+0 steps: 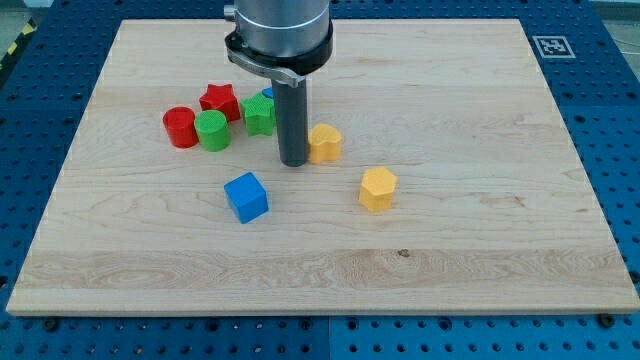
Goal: Place the yellow heart towards the top of the yellow hexagon
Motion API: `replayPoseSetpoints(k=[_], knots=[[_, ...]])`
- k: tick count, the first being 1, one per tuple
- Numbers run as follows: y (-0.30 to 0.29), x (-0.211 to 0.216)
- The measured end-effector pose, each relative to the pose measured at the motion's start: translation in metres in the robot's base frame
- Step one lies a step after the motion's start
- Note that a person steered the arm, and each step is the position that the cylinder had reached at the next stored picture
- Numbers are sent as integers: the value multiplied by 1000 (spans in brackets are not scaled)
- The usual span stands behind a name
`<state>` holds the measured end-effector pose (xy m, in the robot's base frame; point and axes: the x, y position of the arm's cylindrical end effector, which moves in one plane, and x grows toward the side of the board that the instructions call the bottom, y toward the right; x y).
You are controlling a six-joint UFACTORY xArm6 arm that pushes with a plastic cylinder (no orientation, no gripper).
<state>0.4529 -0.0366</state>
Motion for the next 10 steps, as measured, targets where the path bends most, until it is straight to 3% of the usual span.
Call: replayPoseSetpoints(k=[4, 8, 10], knots=[[-22, -21], [51, -24], [55, -56]])
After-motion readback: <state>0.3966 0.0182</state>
